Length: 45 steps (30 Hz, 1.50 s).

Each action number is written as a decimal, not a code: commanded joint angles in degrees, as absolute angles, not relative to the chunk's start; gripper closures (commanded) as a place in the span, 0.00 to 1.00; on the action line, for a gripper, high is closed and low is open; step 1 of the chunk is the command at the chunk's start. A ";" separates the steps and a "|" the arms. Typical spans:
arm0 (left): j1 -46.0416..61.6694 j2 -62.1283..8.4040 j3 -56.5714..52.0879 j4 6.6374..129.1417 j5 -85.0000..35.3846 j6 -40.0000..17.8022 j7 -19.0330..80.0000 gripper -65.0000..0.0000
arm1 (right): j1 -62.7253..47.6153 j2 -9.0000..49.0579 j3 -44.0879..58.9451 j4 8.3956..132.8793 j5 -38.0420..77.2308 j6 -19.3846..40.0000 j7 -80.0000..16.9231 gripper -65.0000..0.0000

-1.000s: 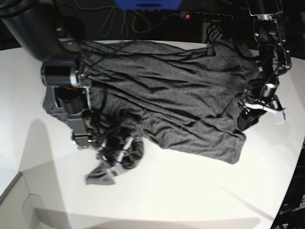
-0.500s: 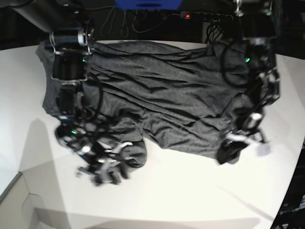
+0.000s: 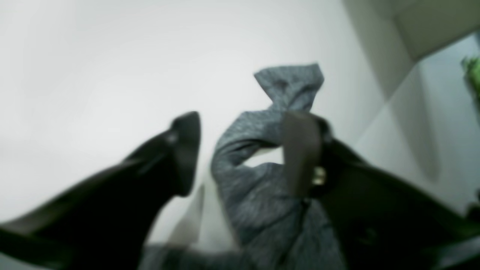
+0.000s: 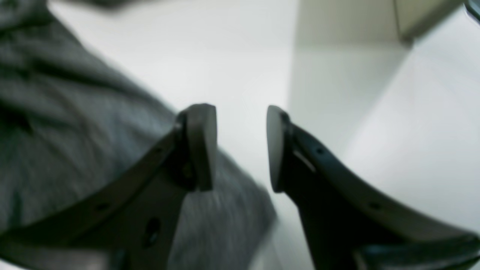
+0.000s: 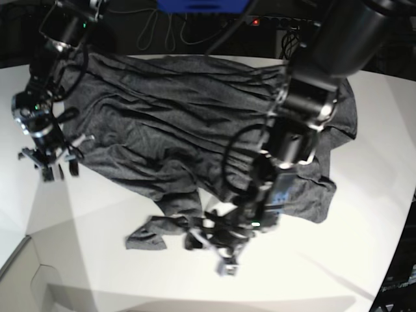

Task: Layout the t-shirt on the table in an organized manner, then fold the t-shirt properly
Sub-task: 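Grasp the shirt hem with the left gripper and pull it outward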

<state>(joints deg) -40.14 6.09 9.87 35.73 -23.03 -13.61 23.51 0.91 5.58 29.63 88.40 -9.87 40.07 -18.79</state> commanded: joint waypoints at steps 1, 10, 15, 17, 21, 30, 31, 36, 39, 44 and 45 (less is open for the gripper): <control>-42.77 7.52 9.89 34.95 -21.67 -14.46 20.70 0.37 | 1.10 6.11 30.55 90.42 -8.66 40.00 -16.84 0.66; -43.03 9.00 9.98 20.44 -13.41 -14.46 7.96 0.21 | -1.98 5.76 35.47 91.82 -8.66 40.00 -17.10 0.66; -43.03 9.00 10.15 15.43 -12.88 -14.55 4.53 0.22 | -2.07 5.67 36.62 91.82 -8.66 40.00 -17.10 0.66; -43.03 9.00 10.15 15.25 -13.32 -14.64 4.00 0.34 | -2.59 5.67 36.70 91.82 -8.66 40.00 -17.10 0.66; -43.03 9.00 9.71 15.25 -13.49 -14.46 1.71 0.91 | -3.65 5.67 36.62 91.82 -8.66 40.00 -17.10 0.66; -42.95 7.69 5.58 26.07 -23.34 -14.46 1.27 1.00 | -4.88 5.76 36.35 91.38 -8.66 40.00 -17.10 0.66; -42.77 7.25 5.41 28.44 -24.75 -14.46 1.27 1.00 | -4.97 5.67 36.26 91.21 -8.66 40.00 -17.10 0.66; -39.96 2.42 5.41 42.15 -32.31 -14.46 1.36 1.00 | -5.32 4.26 36.18 88.13 -8.66 40.00 -17.10 0.66; -39.78 -0.22 5.41 44.88 -35.56 -14.46 1.36 1.00 | -5.32 2.77 36.18 85.67 -8.66 40.00 -17.10 0.66; -38.11 -4.62 5.41 45.14 -41.01 -14.46 1.36 0.99 | -5.32 2.86 34.51 79.08 -8.75 40.00 -16.75 0.66; -36.88 -5.41 5.41 45.23 -42.33 -14.46 1.36 0.99 | -5.41 2.95 33.98 77.76 -8.75 40.00 -16.75 0.66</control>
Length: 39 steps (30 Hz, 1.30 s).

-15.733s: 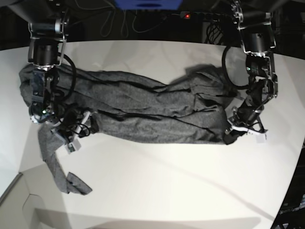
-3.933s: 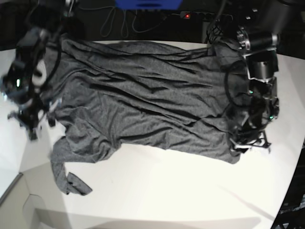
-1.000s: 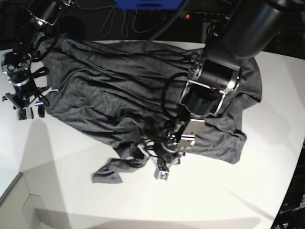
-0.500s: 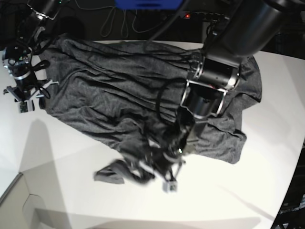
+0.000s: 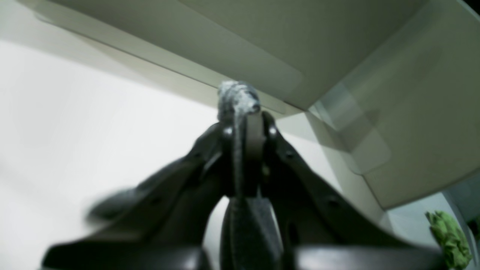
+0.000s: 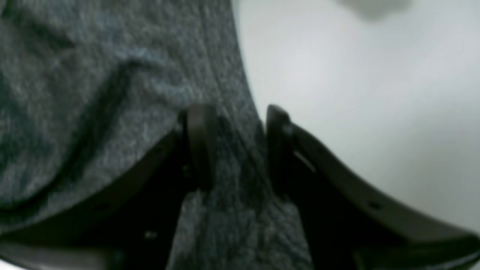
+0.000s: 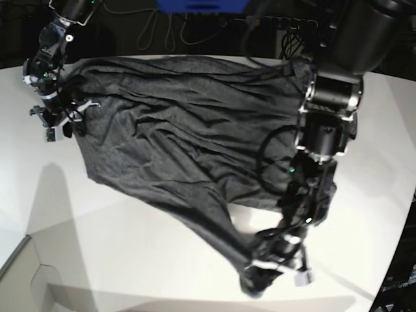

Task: Layout the t-shirt on the table in an organized manner, then fold the t-shirt properly
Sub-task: 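Grasp the shirt hem with the left gripper and pull it outward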

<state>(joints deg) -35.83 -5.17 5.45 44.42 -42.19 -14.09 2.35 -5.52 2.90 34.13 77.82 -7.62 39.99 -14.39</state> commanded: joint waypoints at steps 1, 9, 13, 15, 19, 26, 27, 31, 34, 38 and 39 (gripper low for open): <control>-36.09 -6.11 5.41 45.32 -43.56 -14.46 1.36 0.99 | -5.41 3.03 33.71 76.97 -8.75 40.00 -16.75 0.66; -28.35 -9.36 5.41 53.23 -49.71 -14.64 1.36 0.99 | -5.32 3.38 33.71 76.44 -8.75 40.00 -16.66 0.66; -24.31 -9.01 5.85 60.88 -54.02 -14.73 3.21 0.94 | -5.32 3.30 33.71 76.44 -8.75 40.00 -16.66 0.66; -22.90 -8.66 5.58 65.10 -55.60 -14.73 6.20 0.82 | -5.32 3.30 33.71 76.44 -8.75 40.00 -16.66 0.67; -22.46 -8.13 5.23 70.99 -56.57 -14.55 6.20 0.70 | -5.58 3.30 33.71 76.44 -8.75 40.00 -16.66 0.67; -25.98 -7.78 2.77 73.10 -56.57 -14.55 6.20 0.76 | -5.76 3.38 33.71 76.44 -8.75 40.00 -16.66 0.67; -26.07 -7.78 2.68 72.75 -56.31 -14.55 6.20 0.76 | -5.76 3.47 33.89 76.44 -8.75 40.00 -16.66 0.67; -28.26 -8.22 2.68 65.01 -55.96 -14.46 6.37 0.75 | -5.76 3.56 34.07 76.44 -8.84 40.00 -16.66 0.67; -31.52 -8.04 3.03 54.55 -55.60 -14.46 6.46 0.63 | -6.90 3.47 33.63 76.44 -8.84 40.00 -16.66 0.67; -37.49 -5.58 4.70 41.10 -48.13 -14.46 6.46 0.38 | -7.16 3.21 33.63 76.44 -8.84 40.00 -16.66 0.67; -38.46 -5.05 5.58 39.08 -45.58 -14.46 6.46 0.35 | -7.16 3.21 33.63 76.44 -8.84 40.00 -16.66 0.67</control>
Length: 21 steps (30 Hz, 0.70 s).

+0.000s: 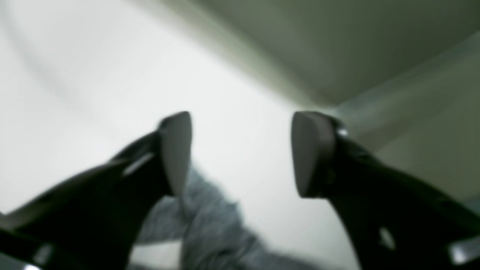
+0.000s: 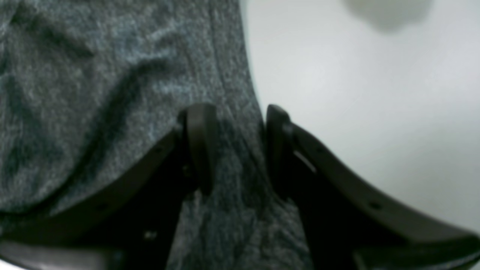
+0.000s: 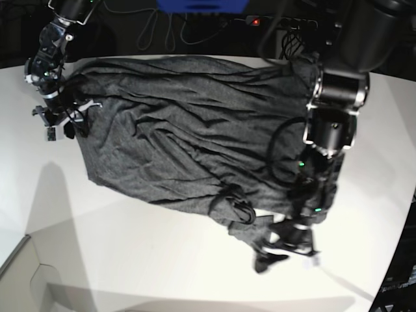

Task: Layout the t-shirt on the table in an organized manner, then fold the t-shirt properly
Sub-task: 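Grasp the shirt hem with the left gripper and pull it outward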

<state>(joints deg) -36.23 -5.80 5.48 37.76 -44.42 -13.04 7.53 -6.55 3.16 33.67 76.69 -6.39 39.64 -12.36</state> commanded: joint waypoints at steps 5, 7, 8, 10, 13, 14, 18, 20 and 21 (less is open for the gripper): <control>-39.43 -2.51 5.76 36.00 -35.03 -14.37 6.02 0.29 | -7.16 3.30 33.71 76.44 -8.84 40.00 -16.66 0.67; -39.52 -1.89 3.91 33.89 -33.45 -14.37 6.02 0.29 | -7.16 3.38 33.71 76.44 -8.84 40.00 -16.66 0.67; -39.60 -1.36 3.12 32.92 -33.36 -14.37 6.02 0.29 | -7.25 3.38 33.71 76.44 -8.84 40.00 -16.66 0.67; -39.96 -0.48 1.89 31.25 -33.01 -14.37 6.02 0.29 | -7.25 3.38 33.71 76.44 -8.84 40.00 -16.66 0.67; -39.96 -0.22 1.71 28.62 -32.92 -14.37 6.02 0.29 | -7.25 3.30 33.71 76.44 -8.84 40.00 -16.66 0.67; -39.96 -0.13 1.71 28.00 -32.92 -14.37 6.02 0.29 | -7.25 3.30 33.71 76.44 -8.84 40.00 -16.66 0.67; -39.96 -0.13 1.98 25.45 -32.92 -14.37 6.02 0.29 | -7.25 3.30 33.71 76.44 -8.84 40.00 -16.66 0.67; -39.96 -0.04 1.98 23.87 -32.92 -14.37 6.02 0.30 | -7.25 3.30 33.71 76.44 -8.84 40.00 -16.66 0.67; -39.96 -0.04 2.07 23.16 -32.92 -14.37 6.02 0.30 | -7.25 3.30 33.71 76.44 -8.84 40.00 -16.66 0.67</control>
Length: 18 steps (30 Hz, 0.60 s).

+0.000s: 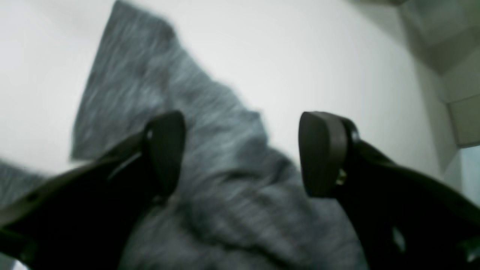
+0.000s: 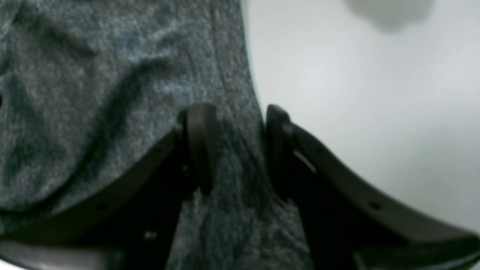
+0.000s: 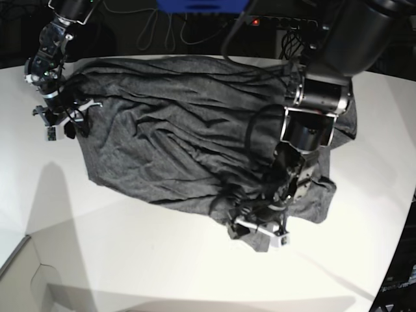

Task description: Layout the t-shirt on the table in an organized manner, then fold the t-shirt properly

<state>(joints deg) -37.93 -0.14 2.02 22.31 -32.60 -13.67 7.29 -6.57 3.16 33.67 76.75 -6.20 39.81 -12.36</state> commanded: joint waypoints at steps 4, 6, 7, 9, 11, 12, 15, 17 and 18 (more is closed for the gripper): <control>-39.96 -0.31 1.71 20.44 -33.19 -14.46 6.02 0.59 | -7.25 3.38 33.71 76.44 -8.84 40.00 -16.66 0.67; -39.96 -0.48 1.63 20.62 -33.45 -14.81 4.35 0.85 | -7.25 3.47 33.71 76.44 -8.84 40.00 -16.66 0.67; -39.96 -0.48 1.63 20.62 -33.54 -14.81 2.86 0.97 | -7.25 3.47 33.71 76.44 -8.84 40.00 -16.66 0.67; -39.96 -0.48 1.54 22.55 -33.63 -14.90 0.66 1.00 | -7.25 3.38 33.71 76.44 -8.84 40.00 -16.66 0.67; -39.69 -0.48 1.54 28.00 -34.42 -14.90 0.22 0.98 | -7.25 3.38 33.71 76.44 -8.84 40.00 -16.66 0.67; -39.52 -0.75 1.54 32.04 -35.65 -14.90 0.40 1.00 | -7.25 3.38 33.71 76.44 -8.84 40.00 -16.66 0.67; -37.32 -3.21 1.54 43.56 -42.24 -14.90 0.48 0.99 | -7.34 3.38 33.71 76.35 -8.84 40.00 -16.66 0.67; -37.23 -4.53 1.54 49.89 -48.13 -14.90 0.57 0.98 | -7.34 3.47 33.71 76.35 -8.84 40.00 -16.75 0.67; -37.14 -5.58 1.54 51.74 -51.56 -14.90 0.57 0.97 | -7.34 3.47 33.71 76.35 -8.84 40.00 -16.75 0.67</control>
